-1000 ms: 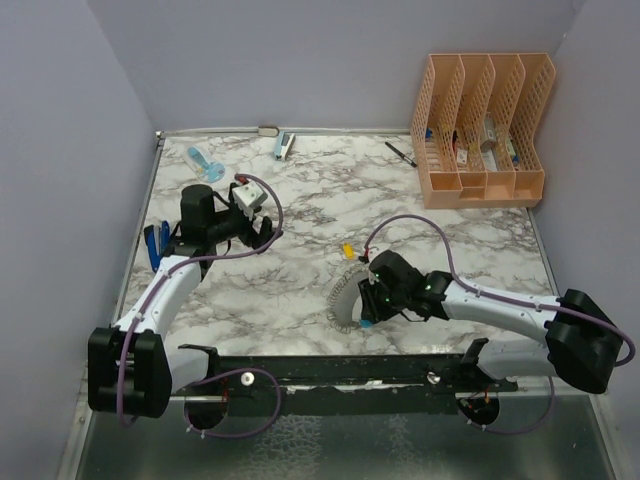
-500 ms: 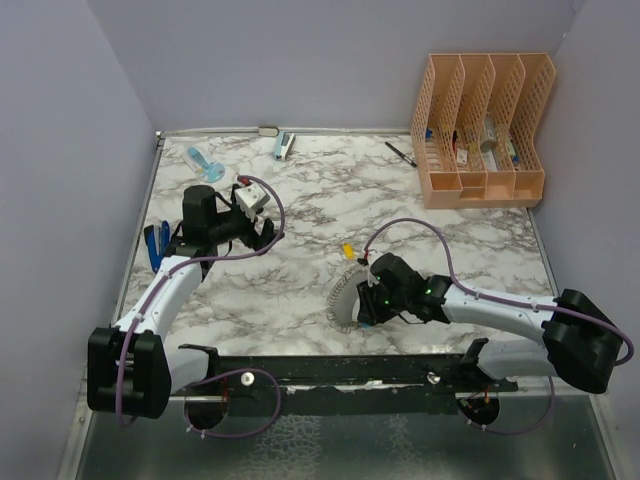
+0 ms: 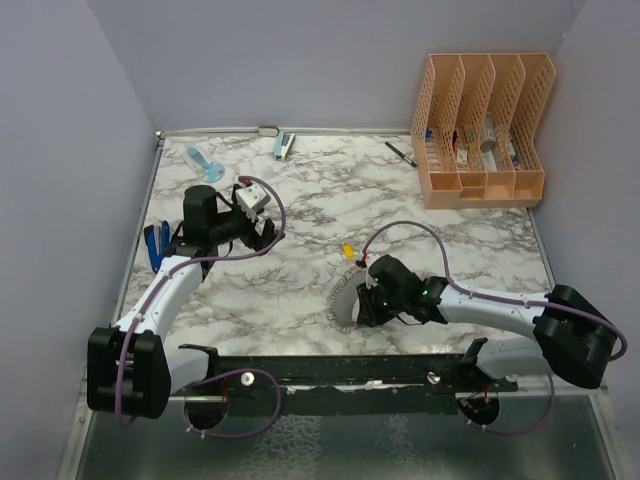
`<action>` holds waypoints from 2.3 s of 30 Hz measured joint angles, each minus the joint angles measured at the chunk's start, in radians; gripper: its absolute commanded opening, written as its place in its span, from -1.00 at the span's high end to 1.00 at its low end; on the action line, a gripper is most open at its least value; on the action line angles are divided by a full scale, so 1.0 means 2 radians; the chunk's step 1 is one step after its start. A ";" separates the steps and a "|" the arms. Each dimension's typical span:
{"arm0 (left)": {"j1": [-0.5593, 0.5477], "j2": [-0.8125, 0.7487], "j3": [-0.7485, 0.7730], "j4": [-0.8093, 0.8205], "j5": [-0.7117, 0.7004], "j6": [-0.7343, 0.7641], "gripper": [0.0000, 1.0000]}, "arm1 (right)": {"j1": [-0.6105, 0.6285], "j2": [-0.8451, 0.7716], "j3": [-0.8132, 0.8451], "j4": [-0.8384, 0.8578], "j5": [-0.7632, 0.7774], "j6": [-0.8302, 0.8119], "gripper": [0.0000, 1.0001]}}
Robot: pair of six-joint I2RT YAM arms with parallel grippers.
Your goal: Put the keys on the keyring
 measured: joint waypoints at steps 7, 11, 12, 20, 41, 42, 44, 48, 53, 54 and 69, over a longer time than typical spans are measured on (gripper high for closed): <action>-0.001 0.000 0.000 0.000 0.000 0.002 -0.74 | 0.000 0.000 -0.008 0.017 -0.009 0.004 0.72; -0.001 0.000 0.000 0.000 0.000 0.002 -0.74 | 0.000 0.000 -0.010 0.022 -0.013 0.008 0.96; -0.001 0.000 0.000 0.000 0.000 0.002 -0.74 | 0.000 0.000 -0.011 0.022 -0.015 0.007 0.97; -0.001 0.000 0.001 -0.002 0.000 0.002 -0.74 | 0.000 0.007 -0.012 0.032 -0.022 0.011 0.98; -0.037 0.028 0.012 0.070 0.122 -0.103 -0.73 | 0.000 -0.095 -0.008 0.083 -0.005 -0.009 0.98; -0.041 0.035 -0.004 0.095 0.136 -0.108 -0.73 | 0.000 -0.092 -0.006 0.089 -0.005 -0.010 0.98; -0.047 0.043 -0.019 0.126 0.152 -0.136 -0.73 | 0.000 -0.087 0.000 0.100 -0.005 -0.010 0.98; -0.069 0.050 -0.039 0.185 0.187 -0.181 -0.73 | 0.000 -0.070 0.018 0.122 -0.007 -0.010 0.98; -0.110 0.061 -0.063 0.214 0.210 -0.184 -0.74 | 0.006 -0.030 0.056 0.149 -0.011 -0.010 0.98; -0.111 0.064 -0.064 0.211 0.210 -0.178 -0.74 | 0.007 -0.028 0.058 0.150 -0.012 -0.010 0.98; -0.061 0.069 -0.007 0.119 0.101 -0.100 -0.66 | 0.021 -0.024 0.044 0.059 0.021 -0.002 0.56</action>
